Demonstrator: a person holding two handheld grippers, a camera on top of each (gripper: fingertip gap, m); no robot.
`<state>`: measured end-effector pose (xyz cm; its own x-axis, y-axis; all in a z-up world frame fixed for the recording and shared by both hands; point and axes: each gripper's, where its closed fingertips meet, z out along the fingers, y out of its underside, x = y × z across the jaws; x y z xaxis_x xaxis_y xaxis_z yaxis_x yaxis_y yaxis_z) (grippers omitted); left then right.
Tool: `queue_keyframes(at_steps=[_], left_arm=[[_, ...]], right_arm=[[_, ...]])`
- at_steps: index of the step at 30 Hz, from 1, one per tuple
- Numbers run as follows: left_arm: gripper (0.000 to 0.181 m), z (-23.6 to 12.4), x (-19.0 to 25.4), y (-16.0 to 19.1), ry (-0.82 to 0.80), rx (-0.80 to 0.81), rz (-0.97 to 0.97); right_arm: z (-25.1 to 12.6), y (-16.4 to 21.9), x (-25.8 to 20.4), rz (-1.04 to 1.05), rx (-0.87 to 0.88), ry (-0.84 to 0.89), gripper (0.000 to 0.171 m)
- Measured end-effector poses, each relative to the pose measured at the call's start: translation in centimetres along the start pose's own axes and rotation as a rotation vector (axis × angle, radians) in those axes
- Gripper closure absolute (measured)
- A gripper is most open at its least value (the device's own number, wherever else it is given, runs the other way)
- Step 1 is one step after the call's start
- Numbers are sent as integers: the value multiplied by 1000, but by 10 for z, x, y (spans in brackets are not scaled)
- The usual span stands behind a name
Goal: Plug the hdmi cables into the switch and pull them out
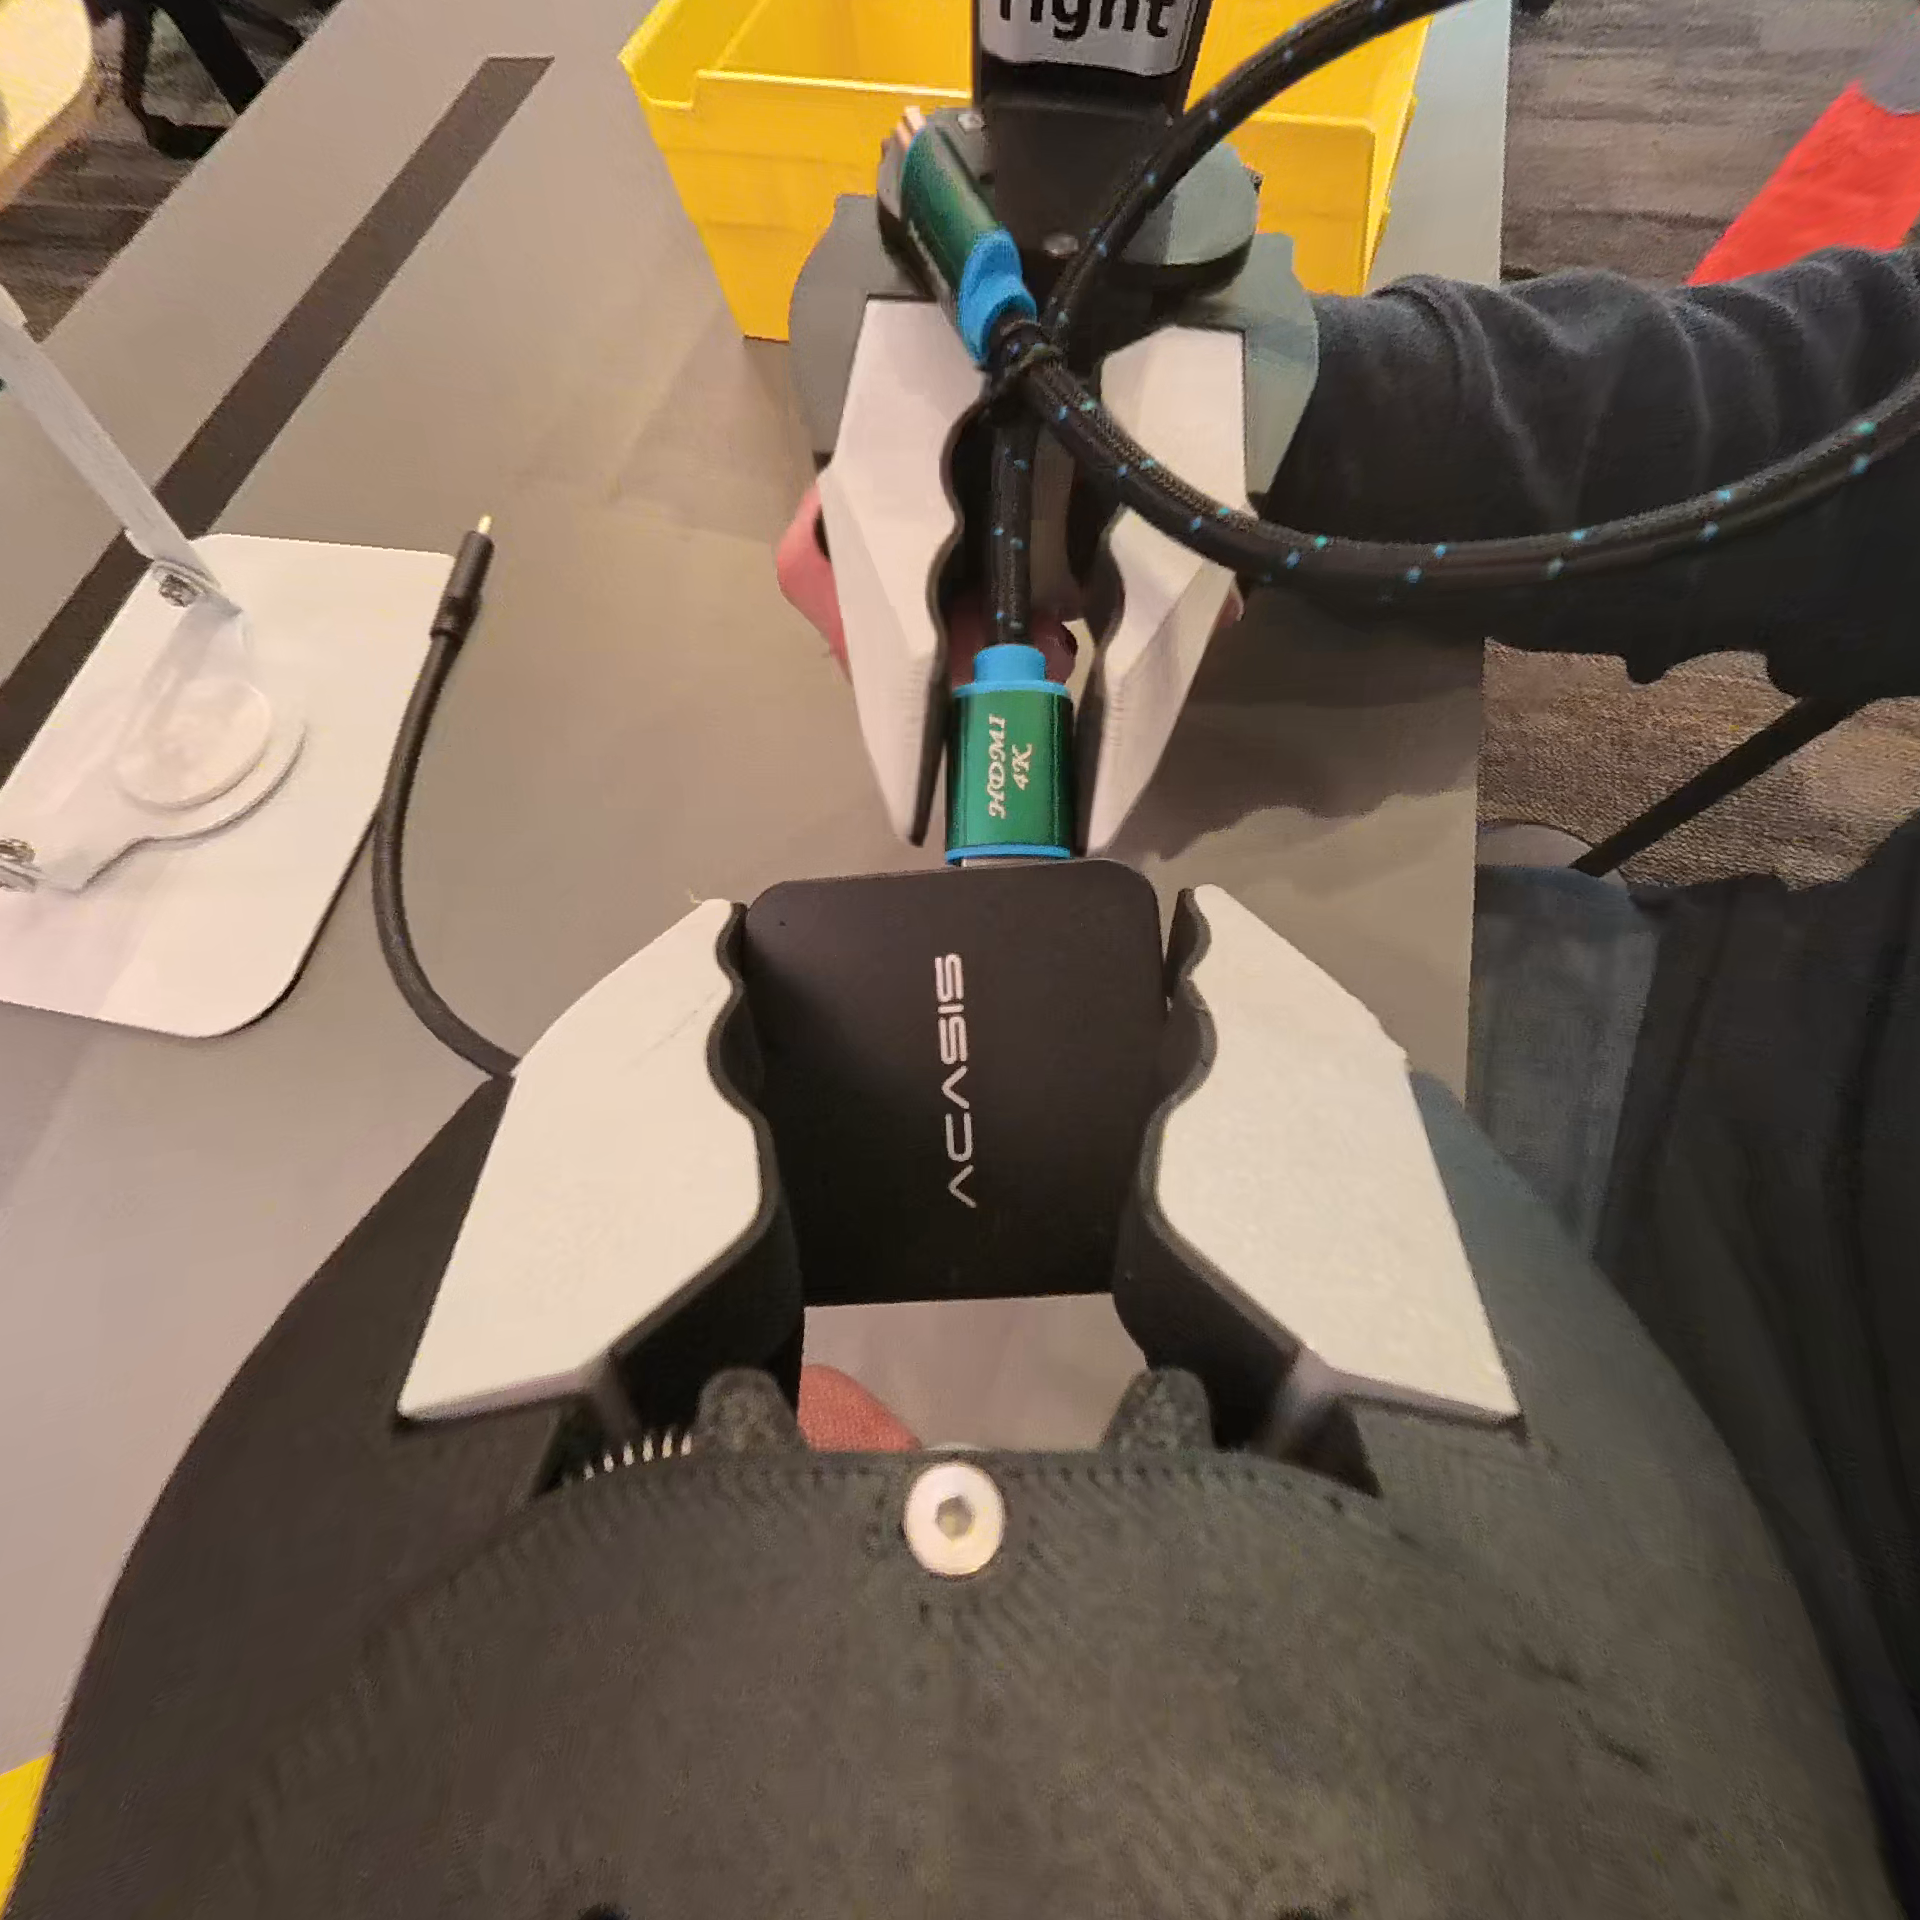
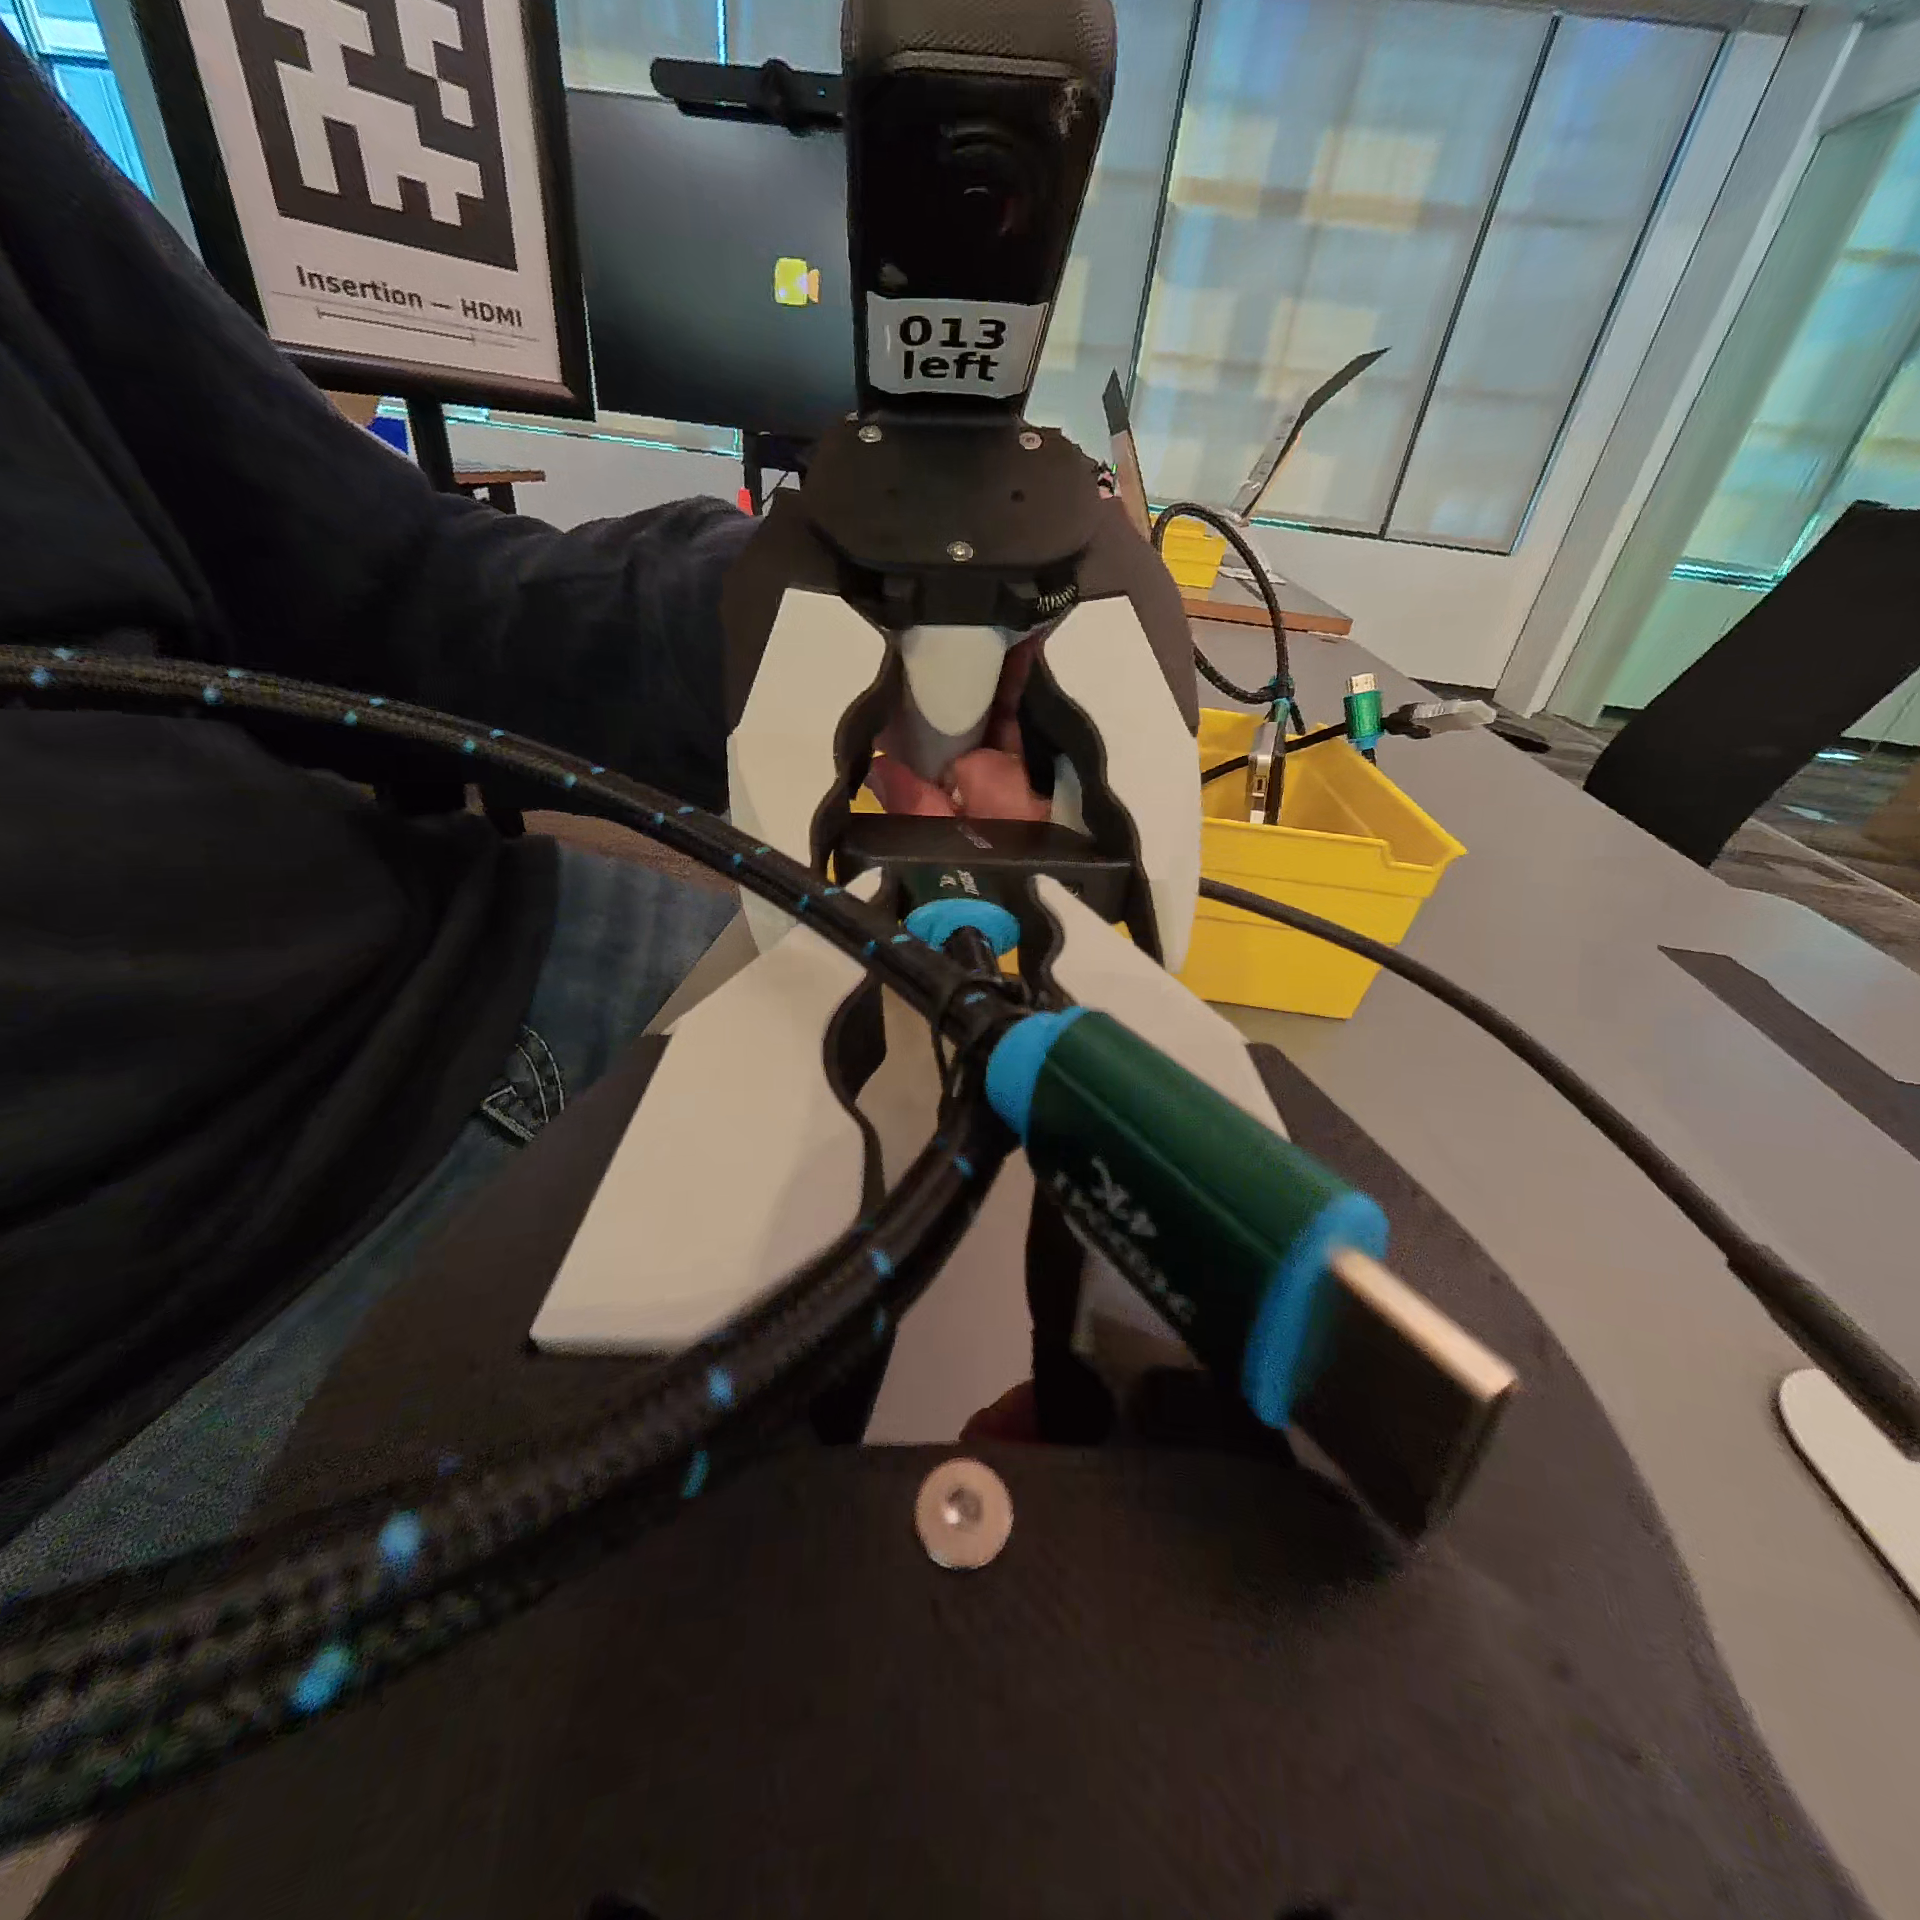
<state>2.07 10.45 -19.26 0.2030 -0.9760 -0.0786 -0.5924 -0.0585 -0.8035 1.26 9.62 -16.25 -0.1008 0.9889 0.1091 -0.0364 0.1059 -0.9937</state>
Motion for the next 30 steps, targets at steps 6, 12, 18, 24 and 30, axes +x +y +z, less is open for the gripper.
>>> queue_keyframes(at_steps=[6,12,18,24,30], left_arm=[[107,1,3,1,25,-2,-5],[106,1,2,1,10,-3,38],[106,4,7,6,36,-25,66],[106,2,19,0,57,-17,129],[106,1,12,-4,19,-2,125]], right_arm=[[-1,1,-3,7,-9,-20,149],[-1,1,-3,-56,-35,16,148],[-1,6,-9,-81,-73,3,153],[-5,-1,-20,-47,-22,-91,155],[-7,-4,-14,-43,-2,-49,152]])
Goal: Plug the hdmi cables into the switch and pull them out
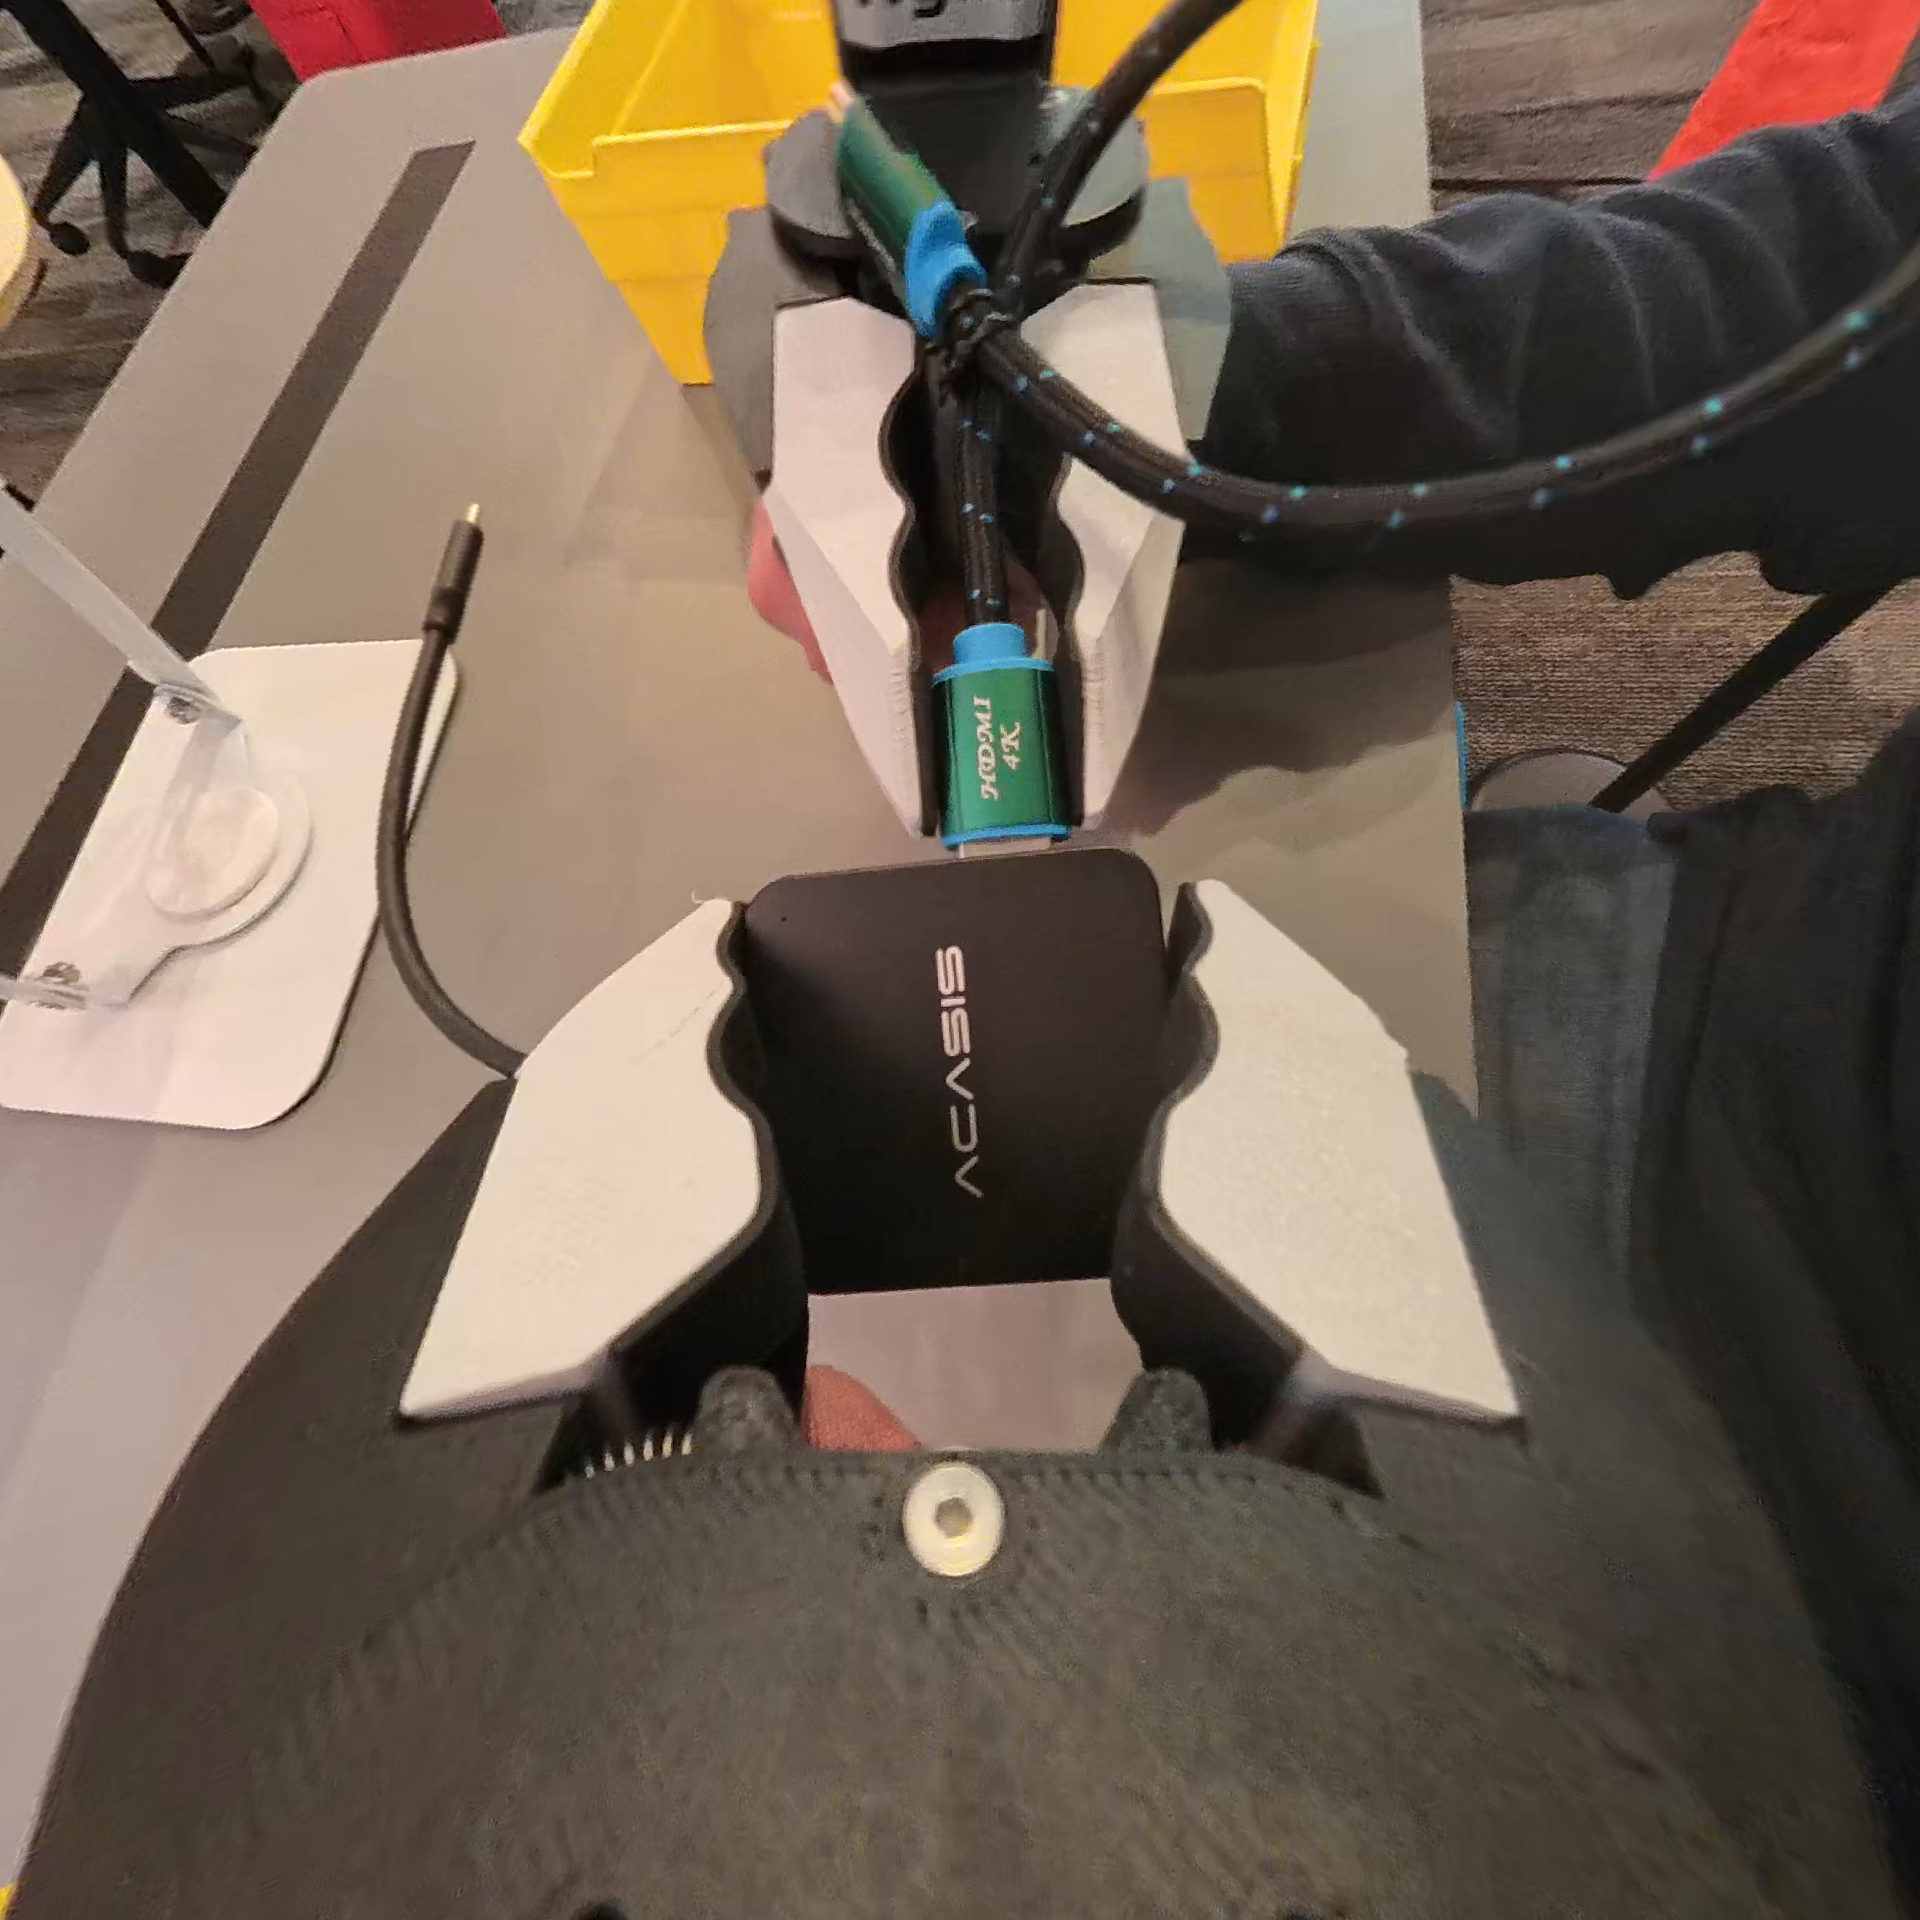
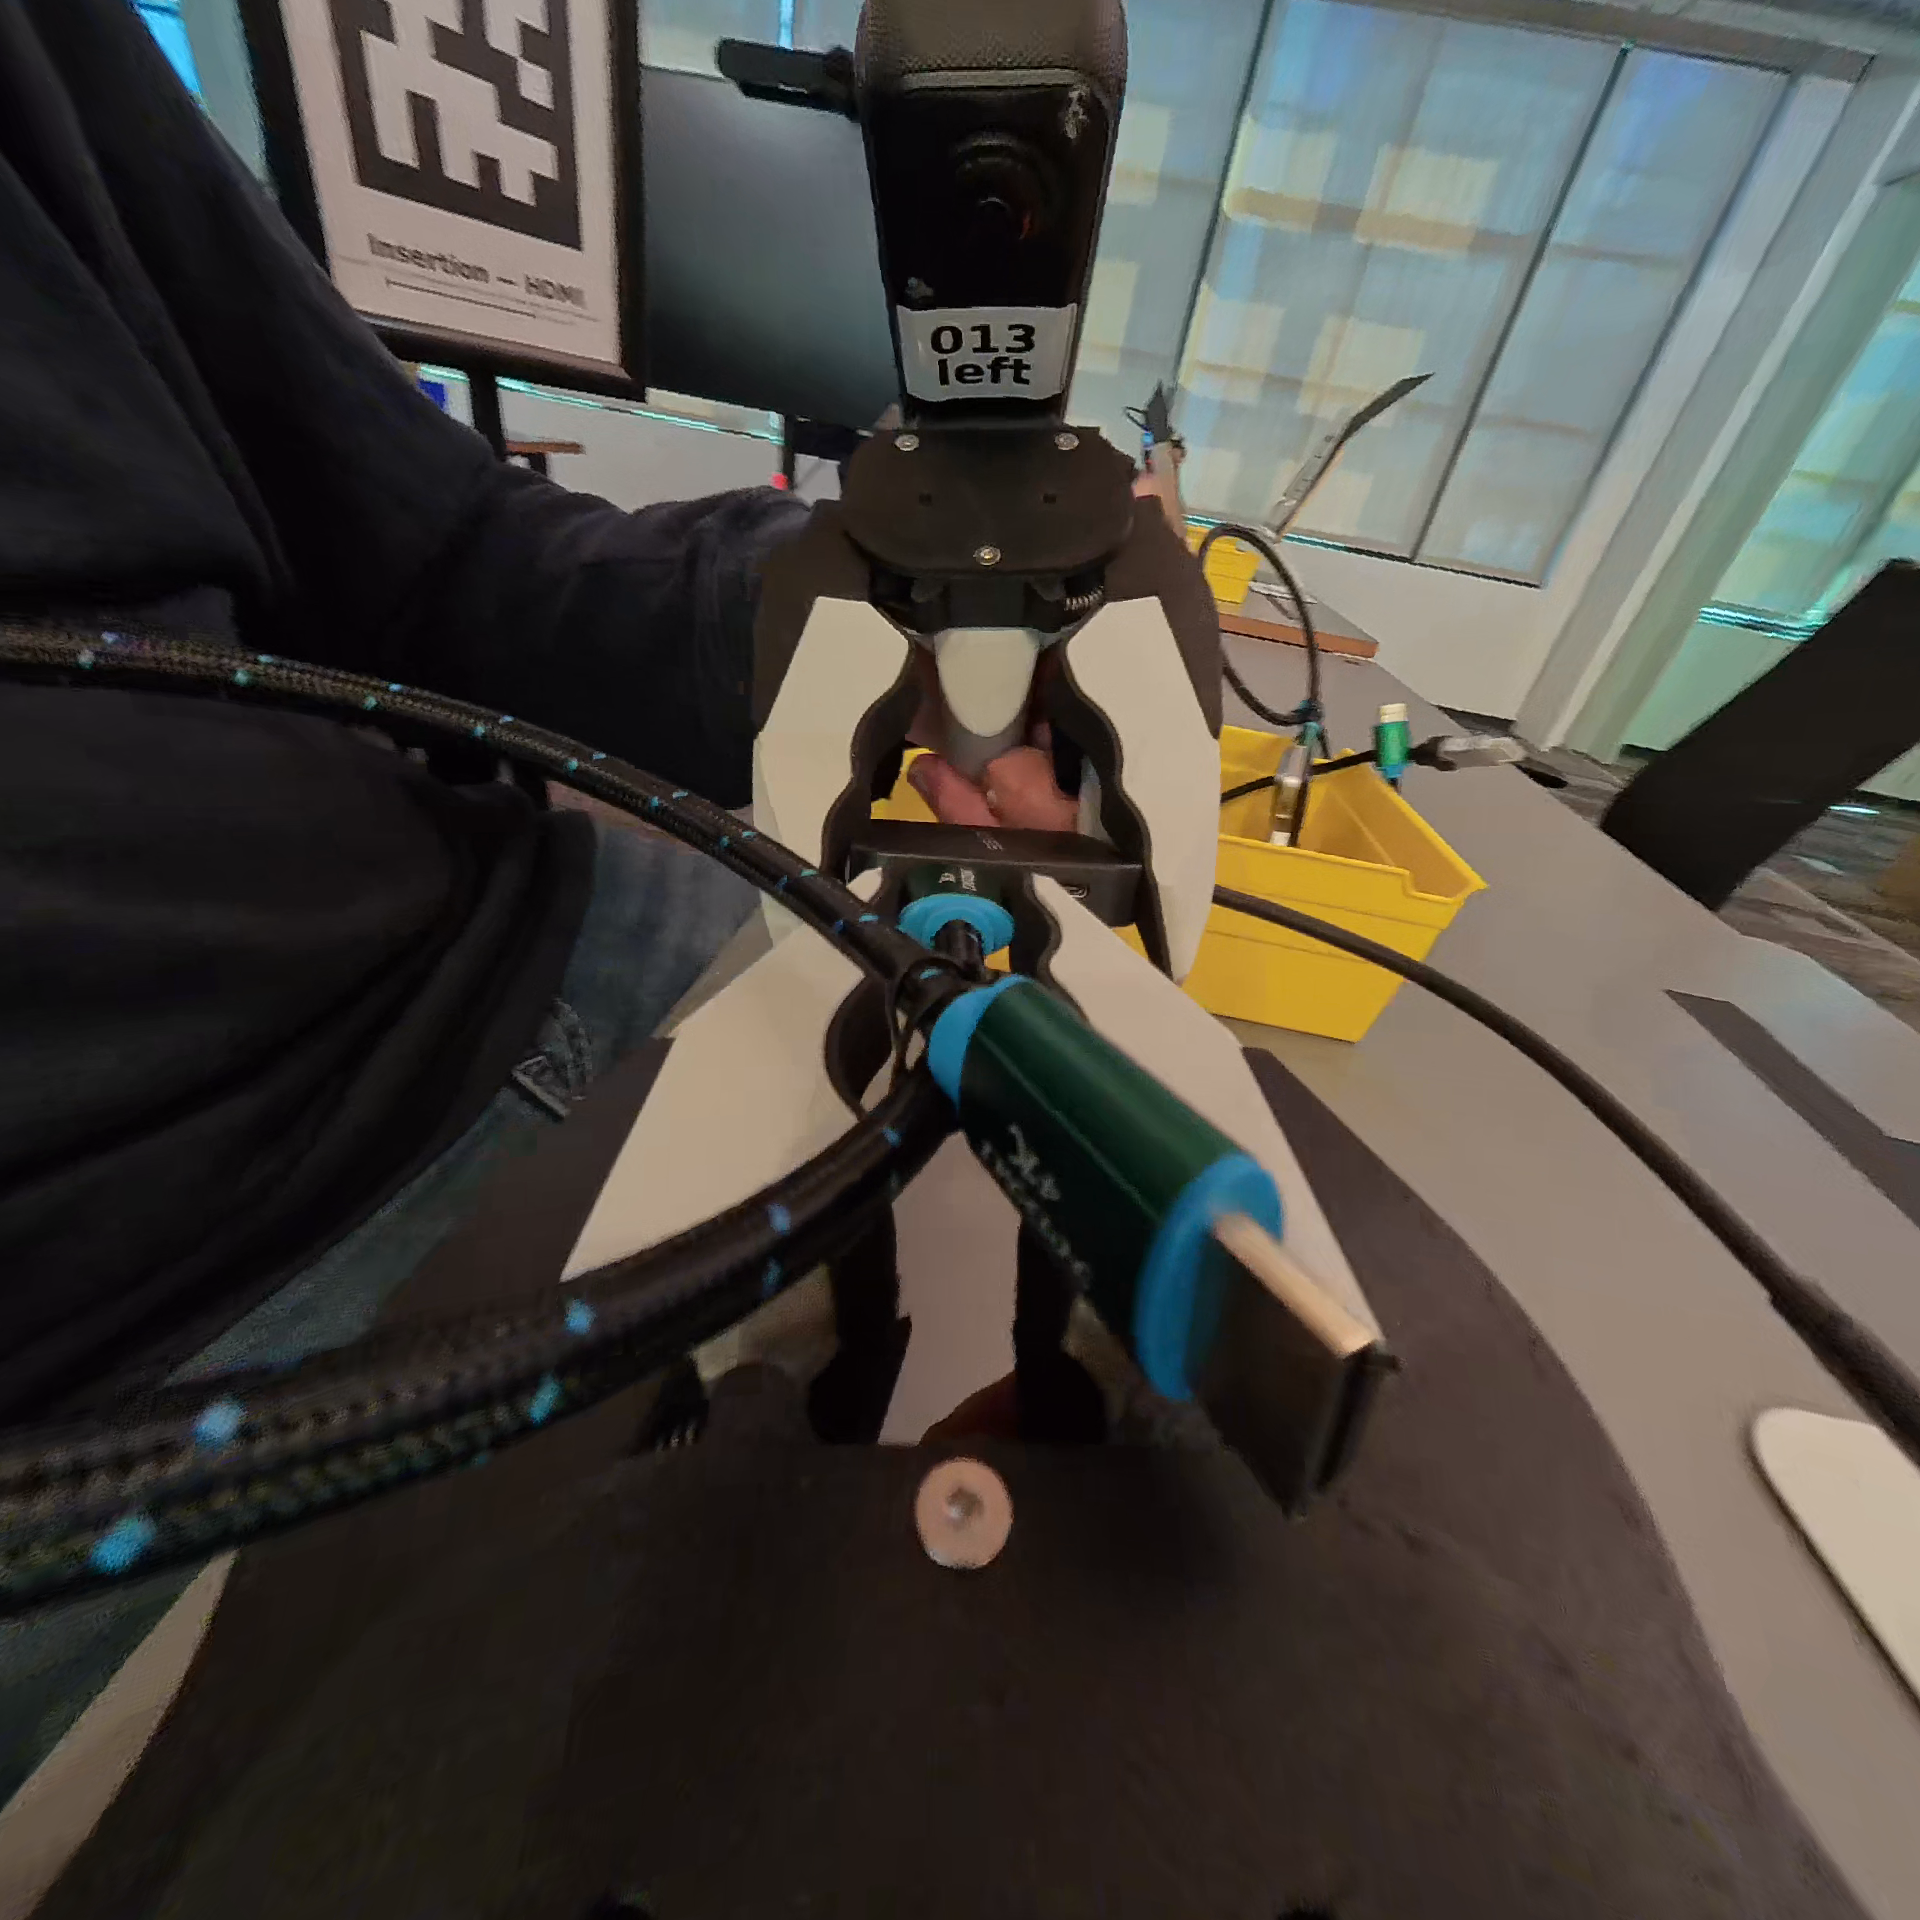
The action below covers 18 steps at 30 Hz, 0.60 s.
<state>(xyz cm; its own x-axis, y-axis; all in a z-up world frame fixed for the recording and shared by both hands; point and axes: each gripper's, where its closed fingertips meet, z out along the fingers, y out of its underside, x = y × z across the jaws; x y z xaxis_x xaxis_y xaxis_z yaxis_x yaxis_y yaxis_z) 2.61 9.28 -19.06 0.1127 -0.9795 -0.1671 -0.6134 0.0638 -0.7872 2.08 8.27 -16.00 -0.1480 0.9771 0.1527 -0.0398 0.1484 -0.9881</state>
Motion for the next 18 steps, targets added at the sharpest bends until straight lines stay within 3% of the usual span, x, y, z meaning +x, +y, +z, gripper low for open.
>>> queue_keyframes(at_steps=[4,8,11,18], left_arm=[[106,-3,-3,0,-24,12,-43],[107,-3,2,5,-25,-19,-11],[107,-15,-5,23,-68,-82,14],[107,-34,-14,18,-139,-66,-2]], right_arm=[[2,-2,2,-49,-13,60,150],[1,2,-3,5,-12,-9,152],[-26,-16,8,79,101,-1,153],[-10,10,26,46,-77,155,153]])
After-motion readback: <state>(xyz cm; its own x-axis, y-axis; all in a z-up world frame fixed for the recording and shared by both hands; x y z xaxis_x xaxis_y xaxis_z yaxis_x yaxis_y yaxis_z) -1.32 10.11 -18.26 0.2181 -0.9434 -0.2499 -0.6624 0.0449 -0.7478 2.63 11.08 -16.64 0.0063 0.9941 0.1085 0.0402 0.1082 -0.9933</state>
